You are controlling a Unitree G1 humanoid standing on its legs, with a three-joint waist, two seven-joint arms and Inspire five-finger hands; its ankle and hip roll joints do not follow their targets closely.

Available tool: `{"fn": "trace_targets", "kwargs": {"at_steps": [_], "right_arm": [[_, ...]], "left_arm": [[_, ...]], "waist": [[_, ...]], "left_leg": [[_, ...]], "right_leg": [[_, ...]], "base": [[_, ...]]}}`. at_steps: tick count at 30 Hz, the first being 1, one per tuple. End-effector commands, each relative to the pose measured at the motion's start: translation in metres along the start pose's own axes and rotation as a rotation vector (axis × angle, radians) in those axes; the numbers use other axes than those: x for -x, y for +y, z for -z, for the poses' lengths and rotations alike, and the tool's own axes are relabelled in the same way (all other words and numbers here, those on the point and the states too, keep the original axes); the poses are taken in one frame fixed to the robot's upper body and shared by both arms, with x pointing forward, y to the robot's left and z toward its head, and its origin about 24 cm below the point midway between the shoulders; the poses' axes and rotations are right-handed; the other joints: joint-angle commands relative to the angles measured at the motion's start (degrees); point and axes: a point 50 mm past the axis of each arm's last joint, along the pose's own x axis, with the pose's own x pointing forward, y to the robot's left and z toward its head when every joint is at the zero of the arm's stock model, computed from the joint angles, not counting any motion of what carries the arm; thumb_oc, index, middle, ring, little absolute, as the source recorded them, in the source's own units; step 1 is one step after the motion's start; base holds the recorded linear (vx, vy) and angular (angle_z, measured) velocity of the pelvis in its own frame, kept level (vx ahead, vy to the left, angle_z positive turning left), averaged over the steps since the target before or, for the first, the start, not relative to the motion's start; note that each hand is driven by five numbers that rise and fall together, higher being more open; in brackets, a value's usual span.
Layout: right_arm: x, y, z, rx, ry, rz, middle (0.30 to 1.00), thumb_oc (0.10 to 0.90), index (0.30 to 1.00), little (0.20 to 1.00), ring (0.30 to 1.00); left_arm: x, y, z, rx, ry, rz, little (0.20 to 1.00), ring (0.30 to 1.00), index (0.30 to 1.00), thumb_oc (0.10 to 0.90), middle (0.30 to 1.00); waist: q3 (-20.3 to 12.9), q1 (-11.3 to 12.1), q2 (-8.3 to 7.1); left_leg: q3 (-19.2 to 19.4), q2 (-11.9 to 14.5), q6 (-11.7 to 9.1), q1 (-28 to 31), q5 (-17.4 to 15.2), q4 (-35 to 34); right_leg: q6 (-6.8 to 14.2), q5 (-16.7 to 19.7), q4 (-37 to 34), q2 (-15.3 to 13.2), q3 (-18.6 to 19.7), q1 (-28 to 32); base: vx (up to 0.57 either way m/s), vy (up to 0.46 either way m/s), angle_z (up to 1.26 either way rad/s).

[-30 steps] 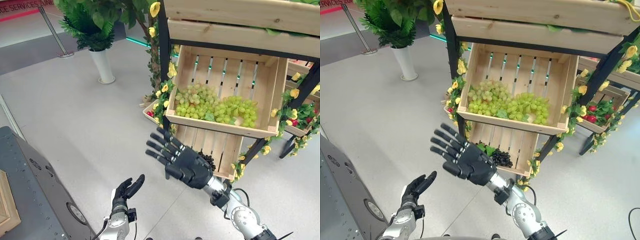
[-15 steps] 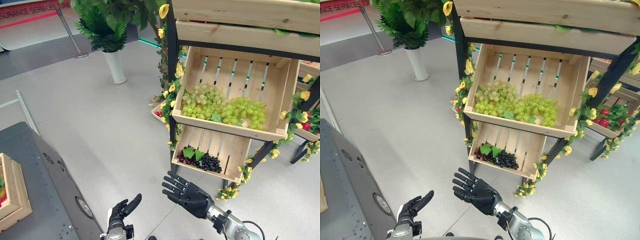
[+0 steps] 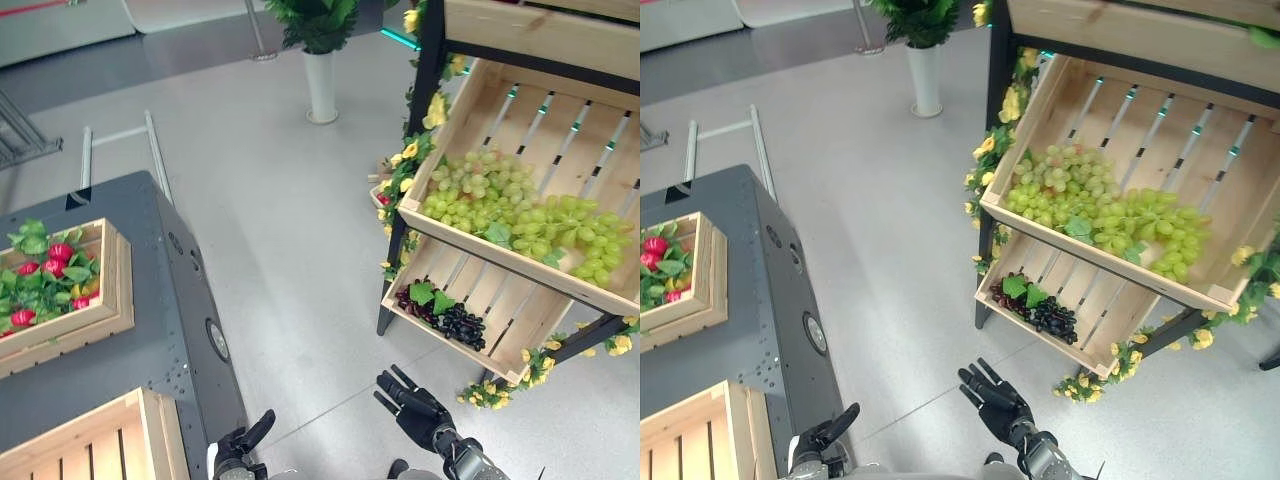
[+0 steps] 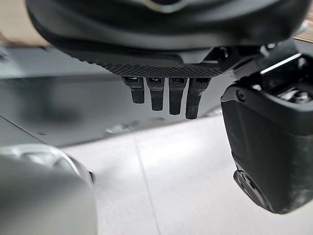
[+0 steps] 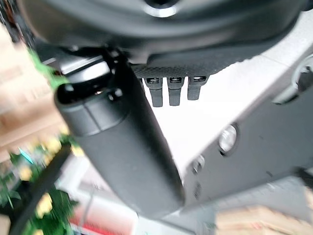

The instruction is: Pick up the fruits from the basket on one side to the basket on the other side

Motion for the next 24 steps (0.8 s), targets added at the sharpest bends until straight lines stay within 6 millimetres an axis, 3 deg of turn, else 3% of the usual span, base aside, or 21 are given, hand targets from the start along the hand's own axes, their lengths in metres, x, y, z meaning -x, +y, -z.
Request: {"fn": "trace_targets", "kwargs": {"at_steps": [1,5,6,8,10,11,12,13,14,17,19,22,24], "right_arm": [[-0.017,0.029,-0.017,-0.134,-0.131,-0.074,0.900,0.800,0.900,0.900,0.900],[-0.021,0.030,-0.023,-0.122,-0.135,-0.046,0.900,0.800,0.900,0.900,0.900],[-0.024,0.036,-0.027,-0.115,-0.157,-0.058,0.900,0.800,0.900,0.900,0.900],[-0.027,0.043,-0.029,-0.094,-0.185,-0.083,0.900,0.800,0.900,0.900,0.900],[-0.028,0.045,-0.028,-0.071,-0.202,-0.078,0.900,0.800,0.900,0.900,0.900],[-0.027,0.044,-0.027,-0.087,-0.216,-0.064,0.900,0.800,0.900,0.900,0.900],[-0.027,0.043,-0.027,-0.093,-0.223,-0.057,0.900,0.800,0.900,0.900,0.900],[-0.025,0.038,-0.026,-0.125,-0.237,-0.040,0.900,0.800,0.900,0.900,0.900],[-0.025,0.037,-0.026,-0.130,-0.237,-0.038,0.900,0.800,0.900,0.900,0.900],[-0.023,0.033,-0.021,-0.108,-0.184,-0.028,0.900,0.800,0.900,0.900,0.900],[-0.022,0.029,-0.014,-0.057,-0.137,-0.012,0.900,0.800,0.900,0.900,0.900],[-0.020,0.017,-0.003,0.063,-0.071,0.063,0.900,0.800,0.900,0.900,0.900],[-0.020,0.010,0.002,0.185,-0.033,0.125,0.900,0.800,0.900,0.900,0.900]], "left_arm": [[0.006,0.001,0.019,-0.012,0.000,-0.020,0.900,0.900,0.900,0.800,0.900],[0.005,-0.005,0.006,0.033,-0.047,0.018,0.900,0.900,0.900,0.800,0.900],[0.004,-0.008,-0.003,0.038,-0.075,0.044,0.900,0.900,0.900,0.800,0.900],[0.004,-0.012,-0.011,0.008,-0.108,0.067,0.900,0.900,0.900,0.800,0.900],[0.004,-0.014,-0.014,-0.041,-0.120,0.085,0.900,0.900,0.900,0.800,0.900],[0.004,-0.016,-0.016,-0.107,-0.132,0.097,0.900,0.900,0.900,0.800,0.900],[0.004,-0.017,-0.017,-0.127,-0.136,0.099,0.900,0.900,0.900,0.800,0.900],[0.002,-0.016,-0.018,-0.207,-0.148,0.101,0.900,0.900,0.900,0.800,0.900],[0.002,-0.015,-0.018,-0.221,-0.149,0.099,0.900,0.900,0.900,0.800,0.900],[0.000,-0.008,-0.014,-0.276,-0.136,0.083,0.900,0.900,0.900,0.800,0.900],[-0.001,-0.004,-0.011,-0.274,-0.118,0.070,0.900,0.900,0.900,0.800,0.900],[-0.002,0.002,-0.001,-0.290,-0.068,0.060,0.900,0.900,0.900,0.800,0.900],[-0.003,0.004,0.003,-0.296,-0.046,0.053,0.900,0.900,0.900,0.800,0.900]], "waist": [[-3.46,-0.47,2.70],[-3.03,-0.13,3.66],[-2.07,0.06,3.81],[-0.93,0.02,3.58],[-0.41,-0.26,3.25],[0.17,-1.28,3.07],[0.31,-1.64,3.08],[0.51,-3.09,2.56],[0.39,-3.30,2.55],[0.39,-3.17,3.78],[0.26,-2.54,4.63],[-0.80,-1.52,5.05],[-1.41,-0.83,4.70]], "left_leg": [[-2.83,-2.61,-3.54,6.53,2.72,10.03],[-9.40,-7.88,1.18,9.21,-8.19,-1.62],[-11.26,-9.96,3.47,9.72,-11.68,-7.15],[-12.81,-11.01,5.02,9.89,-11.25,-12.73],[-13.61,-11.28,5.88,9.65,-10.39,-15.60],[-16.30,-11.15,6.98,8.91,-8.91,-17.04],[-17.13,-11.09,7.26,8.66,-8.43,-17.38],[-18.22,-11.08,8.19,7.17,-6.27,-18.26],[-18.07,-10.97,8.26,6.88,-5.90,-18.46],[-13.27,-8.94,7.68,6.88,-4.56,-19.38],[-11.32,-8.08,7.86,6.51,-4.54,-19.12],[-11.30,-7.24,8.32,5.34,-5.01,-17.48],[-11.59,-6.89,8.19,4.98,-5.07,-16.81]], "right_leg": [[-5.27,-3.57,-2.00,9.30,0.74,-0.15],[-1.37,1.13,-0.18,8.39,1.71,-8.19],[0.98,4.22,0.68,7.94,1.57,-12.21],[3.29,8.21,-0.52,7.38,1.69,-14.55],[4.33,9.99,-2.06,7.08,2.87,-15.24],[4.56,10.49,-1.93,7.37,8.57,-16.73],[4.58,10.33,-1.15,7.43,10.44,-17.28],[3.90,9.29,3.83,7.02,17.02,-18.87],[3.88,9.05,4.96,6.99,17.74,-19.03],[3.79,5.19,16.91,3.04,12.49,-17.24],[2.49,2.22,21.53,-0.76,11.57,-14.69],[1.14,-2.13,21.62,-3.71,12.43,-8.87],[1.05,-2.67,18.26,-4.24,12.61,-6.27]], "base": [[-0.40,0.129,0.33],[-0.49,0.180,-0.14],[-0.58,0.133,0.03],[-0.54,0.098,0.14],[-0.46,0.052,0.10],[-0.49,0.049,0.07],[-0.55,0.053,0.30],[-0.37,0.035,0.45],[-0.45,0.042,0.64],[-0.24,0.051,0.16],[-0.18,0.015,-0.23],[-0.14,-0.134,-0.22],[-0.11,-0.270,-0.20]]}}
